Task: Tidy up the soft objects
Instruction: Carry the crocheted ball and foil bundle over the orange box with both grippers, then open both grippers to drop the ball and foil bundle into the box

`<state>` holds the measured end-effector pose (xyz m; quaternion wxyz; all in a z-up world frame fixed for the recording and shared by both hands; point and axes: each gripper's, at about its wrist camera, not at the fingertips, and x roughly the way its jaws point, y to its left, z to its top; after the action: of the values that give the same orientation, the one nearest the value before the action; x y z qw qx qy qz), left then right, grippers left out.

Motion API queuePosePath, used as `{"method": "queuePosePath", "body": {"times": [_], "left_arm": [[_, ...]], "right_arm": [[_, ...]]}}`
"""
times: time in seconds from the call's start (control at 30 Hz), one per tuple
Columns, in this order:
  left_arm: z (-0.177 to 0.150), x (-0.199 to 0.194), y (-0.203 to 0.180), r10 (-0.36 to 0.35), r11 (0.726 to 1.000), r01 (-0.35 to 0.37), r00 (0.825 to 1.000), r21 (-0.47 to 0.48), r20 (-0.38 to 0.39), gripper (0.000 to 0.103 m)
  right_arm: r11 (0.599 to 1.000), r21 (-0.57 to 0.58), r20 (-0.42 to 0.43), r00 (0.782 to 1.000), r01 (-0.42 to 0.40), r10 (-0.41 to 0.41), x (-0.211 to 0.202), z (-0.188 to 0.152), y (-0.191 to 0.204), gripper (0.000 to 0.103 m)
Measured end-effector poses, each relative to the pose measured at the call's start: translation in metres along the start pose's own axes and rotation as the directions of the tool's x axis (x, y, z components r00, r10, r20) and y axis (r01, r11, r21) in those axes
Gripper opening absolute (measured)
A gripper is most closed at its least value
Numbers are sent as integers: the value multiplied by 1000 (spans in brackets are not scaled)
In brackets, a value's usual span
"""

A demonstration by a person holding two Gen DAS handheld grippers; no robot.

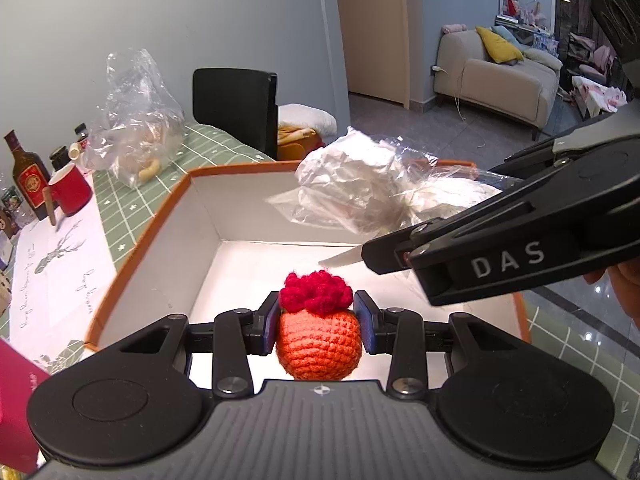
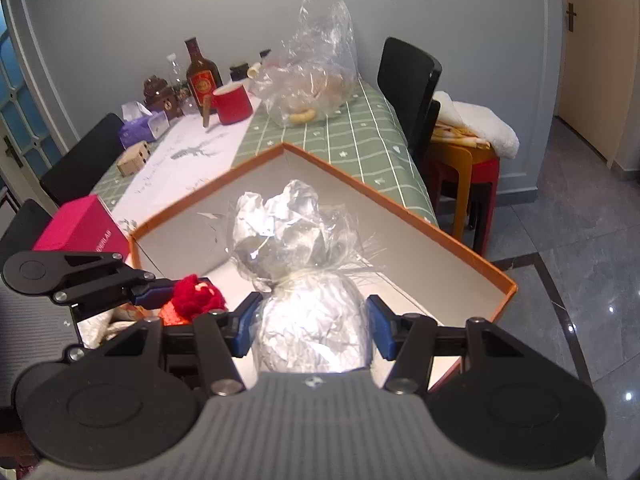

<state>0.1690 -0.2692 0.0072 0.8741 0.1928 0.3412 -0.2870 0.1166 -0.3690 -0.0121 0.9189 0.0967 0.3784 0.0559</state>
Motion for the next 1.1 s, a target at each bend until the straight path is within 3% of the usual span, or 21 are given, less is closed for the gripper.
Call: {"method": "queuePosePath", "body": {"times": [0.3, 0.63, 1.1], "left_arm": [[-7, 29, -3, -10, 1000, 9, 999, -26, -49, 44], [-11, 42, 0, -25, 999, 23, 996, -25, -80, 44], [-12, 44, -5, -7, 1000, 6, 995, -8, -95, 52]], "right_arm": [[998, -16, -82, 995, 52, -53, 34, -9, -12, 56], [990, -110, -100, 991, 83, -94, 42, -13, -4, 58], [986, -134, -106, 988, 96, -110, 40, -12, -2, 64]]}}
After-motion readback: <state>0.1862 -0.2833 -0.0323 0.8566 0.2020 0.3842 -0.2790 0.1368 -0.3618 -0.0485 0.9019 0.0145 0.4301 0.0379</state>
